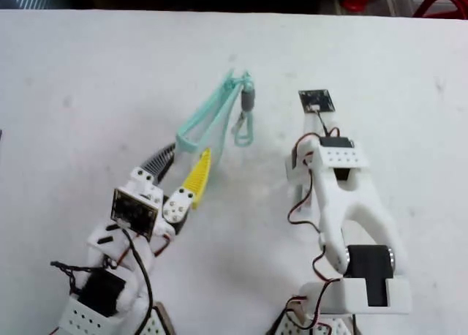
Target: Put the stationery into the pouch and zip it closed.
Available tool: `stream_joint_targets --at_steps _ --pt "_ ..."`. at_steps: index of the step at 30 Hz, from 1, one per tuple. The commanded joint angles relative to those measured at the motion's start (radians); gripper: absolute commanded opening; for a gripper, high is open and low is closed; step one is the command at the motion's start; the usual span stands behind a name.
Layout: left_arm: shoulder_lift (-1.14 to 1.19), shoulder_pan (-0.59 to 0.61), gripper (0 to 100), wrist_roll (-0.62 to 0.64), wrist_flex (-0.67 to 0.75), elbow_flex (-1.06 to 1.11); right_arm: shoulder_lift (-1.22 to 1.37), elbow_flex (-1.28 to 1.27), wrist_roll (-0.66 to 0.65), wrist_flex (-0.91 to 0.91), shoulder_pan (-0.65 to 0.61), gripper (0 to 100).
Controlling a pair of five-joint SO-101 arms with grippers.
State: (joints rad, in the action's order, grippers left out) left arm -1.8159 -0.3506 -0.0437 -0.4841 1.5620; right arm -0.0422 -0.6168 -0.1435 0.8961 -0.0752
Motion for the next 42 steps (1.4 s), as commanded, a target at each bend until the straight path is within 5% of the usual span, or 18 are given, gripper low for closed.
stream_joint_targets --at_steps 1,13,21,27,37,42 --pt "0.005 -0.008 15 -0.008 -0.003 -0.023 -0.005 0.000 0.009 0.005 0.002 11.6" --pt "0.005 -0.013 15 -0.008 -0.009 -0.023 0.061 0.014 0.011 -0.010 0.047 11.1" --pt "0.005 -0.013 15 -0.008 -0.006 -0.023 0.059 0.014 0.011 -0.044 0.064 1.8" --pt "0.005 -0.007 15 0.020 -0.003 -0.025 -0.119 0.014 0.009 -0.025 0.067 1.7" --pt "0.005 -0.007 20 0.051 -0.009 -0.026 -0.743 0.239 -0.071 0.005 -0.177 1.7" --pt "0.005 -0.013 20 0.049 -0.009 -0.026 -0.757 0.489 -0.072 0.036 -0.381 1.7"
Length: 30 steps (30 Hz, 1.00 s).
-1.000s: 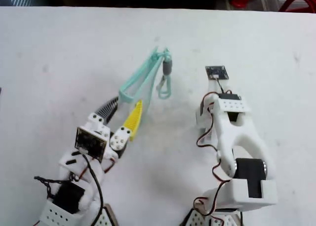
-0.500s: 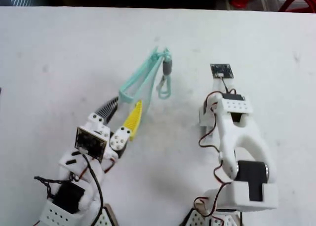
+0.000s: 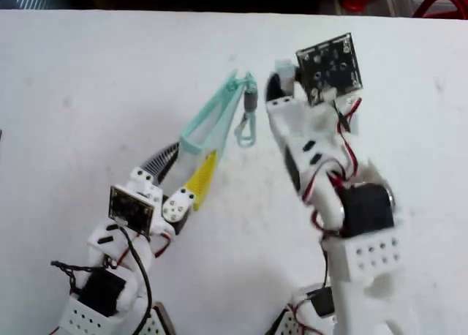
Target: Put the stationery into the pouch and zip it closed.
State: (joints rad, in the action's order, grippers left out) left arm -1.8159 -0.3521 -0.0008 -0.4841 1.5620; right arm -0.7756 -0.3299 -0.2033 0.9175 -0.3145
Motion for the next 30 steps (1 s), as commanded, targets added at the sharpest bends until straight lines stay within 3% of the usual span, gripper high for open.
stream_joint_targets --at_steps 1,8,21,30 --pt "0.005 -0.013 20 0.006 -0.009 -0.026 -0.001 0.229 -0.009 0.013 -0.173 1.7" --pt "0.005 -0.013 20 0.006 -0.009 -0.026 0.196 0.328 -0.008 0.019 -0.315 1.7" --pt "0.005 -0.010 20 0.006 -0.009 -0.026 0.246 0.325 -0.006 0.122 -0.292 1.7" --pt "0.005 -0.005 20 0.006 -0.012 -0.040 0.248 0.078 -0.006 -0.239 -0.295 1.7"
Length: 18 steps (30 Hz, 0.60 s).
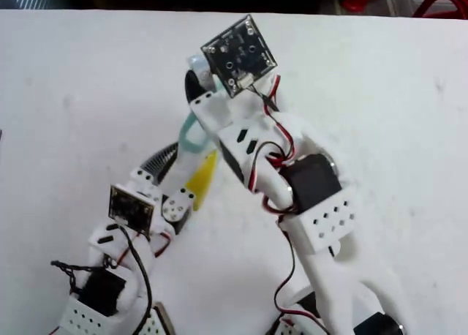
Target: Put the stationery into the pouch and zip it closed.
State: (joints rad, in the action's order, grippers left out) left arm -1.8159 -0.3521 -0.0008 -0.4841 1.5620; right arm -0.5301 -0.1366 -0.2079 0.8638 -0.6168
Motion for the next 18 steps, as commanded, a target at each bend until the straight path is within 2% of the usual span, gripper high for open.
stream_joint_targets --at_steps 1,7,18 --pt "0.005 -0.004 20 0.006 -0.021 -0.044 -0.001 -0.157 0.002 -0.225 0.007 1.7" --pt "0.005 -0.004 20 0.006 -0.025 -0.046 -0.079 -0.338 0.091 -0.343 0.008 1.7" --pt "0.005 0.044 19 0.012 -0.009 -0.046 -0.315 -0.470 0.097 -0.231 0.005 1.8"
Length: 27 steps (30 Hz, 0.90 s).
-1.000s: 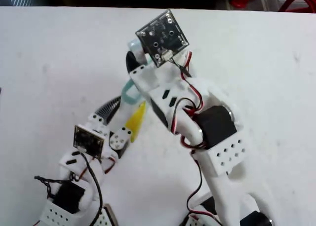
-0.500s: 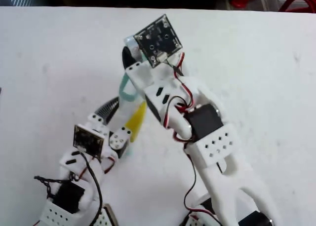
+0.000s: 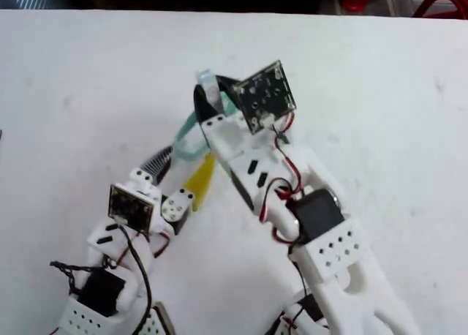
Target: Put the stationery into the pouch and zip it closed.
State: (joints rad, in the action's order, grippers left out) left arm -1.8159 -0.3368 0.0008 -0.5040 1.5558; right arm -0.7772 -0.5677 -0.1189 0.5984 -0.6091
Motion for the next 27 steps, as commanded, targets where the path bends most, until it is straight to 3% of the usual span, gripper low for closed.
stream_joint_targets --at_steps 1,8,15,23,27 --pt "0.005 0.028 19 0.011 0.011 -0.040 -0.091 -0.052 0.008 0.035 -0.002 2.0" --pt "0.005 0.027 16 0.006 0.012 -0.038 -0.222 -0.149 0.002 0.073 -0.002 2.4" --pt "0.005 0.022 16 0.006 0.014 -0.035 -0.262 -0.152 0.000 0.119 -0.002 20.4" --pt "0.005 0.021 16 0.005 0.014 -0.035 -0.199 -0.150 -0.002 0.058 -0.001 12.9" --pt "0.005 0.021 16 0.005 0.014 -0.035 -0.180 -0.150 -0.002 0.033 -0.002 13.8"
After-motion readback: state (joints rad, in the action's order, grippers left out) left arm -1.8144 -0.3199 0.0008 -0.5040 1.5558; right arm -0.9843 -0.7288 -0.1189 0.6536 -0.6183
